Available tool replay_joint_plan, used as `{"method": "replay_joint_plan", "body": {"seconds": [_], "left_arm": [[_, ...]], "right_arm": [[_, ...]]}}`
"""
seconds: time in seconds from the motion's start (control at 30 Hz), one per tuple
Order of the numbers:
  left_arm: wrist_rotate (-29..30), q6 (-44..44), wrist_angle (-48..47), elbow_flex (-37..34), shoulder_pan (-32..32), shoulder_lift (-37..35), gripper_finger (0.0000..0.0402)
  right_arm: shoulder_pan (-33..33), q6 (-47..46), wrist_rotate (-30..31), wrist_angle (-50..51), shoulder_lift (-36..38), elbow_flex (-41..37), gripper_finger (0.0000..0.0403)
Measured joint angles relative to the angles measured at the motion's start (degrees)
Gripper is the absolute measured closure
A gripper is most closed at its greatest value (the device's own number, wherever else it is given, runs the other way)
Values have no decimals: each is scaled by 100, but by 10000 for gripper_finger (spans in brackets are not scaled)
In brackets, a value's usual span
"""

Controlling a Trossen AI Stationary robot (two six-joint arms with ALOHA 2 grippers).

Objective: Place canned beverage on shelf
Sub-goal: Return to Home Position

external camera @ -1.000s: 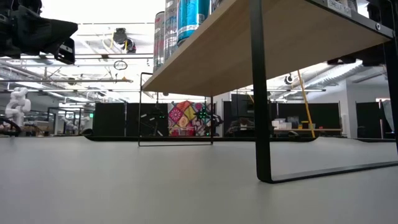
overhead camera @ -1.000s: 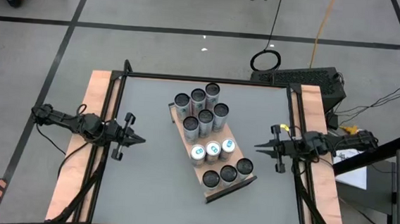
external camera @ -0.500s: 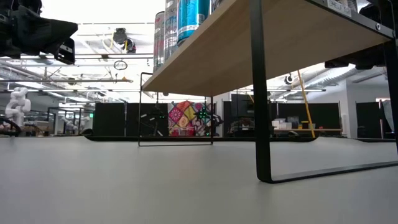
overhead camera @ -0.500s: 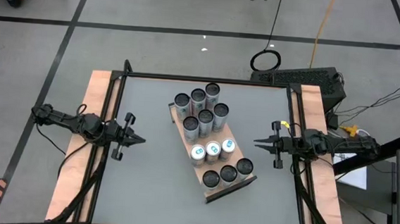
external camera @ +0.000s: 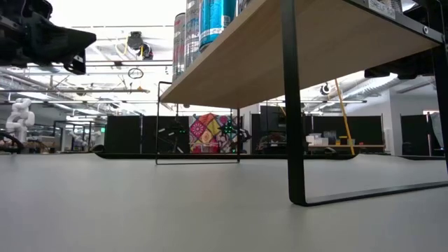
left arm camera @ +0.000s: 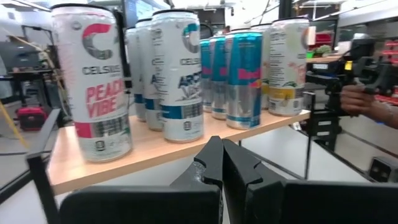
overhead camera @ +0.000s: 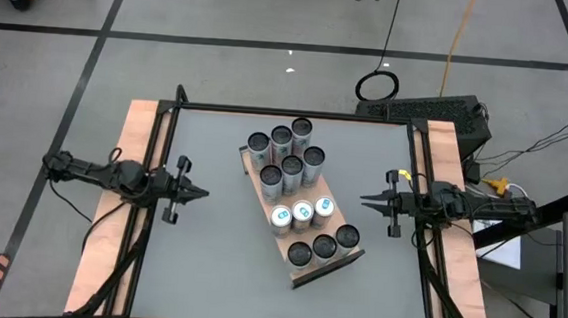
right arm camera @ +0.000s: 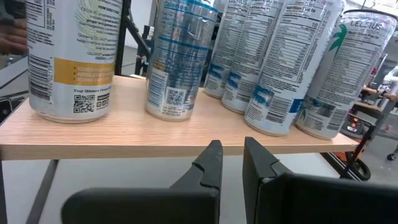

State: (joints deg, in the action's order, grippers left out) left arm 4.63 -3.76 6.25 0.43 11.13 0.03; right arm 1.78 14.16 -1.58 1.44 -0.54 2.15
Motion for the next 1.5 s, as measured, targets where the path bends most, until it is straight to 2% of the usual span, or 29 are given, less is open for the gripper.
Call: {"method": "replay_joint_plan", "body": {"seconds": [0.47,1.5], "left_arm": [[-763,45,-485,2,-740,-2,402],[-751,343,-542,2,-749,-2,402]], "right_arm": [[2,36,26,13,0,0,403],[4,-146,143,36,-2,0,403]]}}
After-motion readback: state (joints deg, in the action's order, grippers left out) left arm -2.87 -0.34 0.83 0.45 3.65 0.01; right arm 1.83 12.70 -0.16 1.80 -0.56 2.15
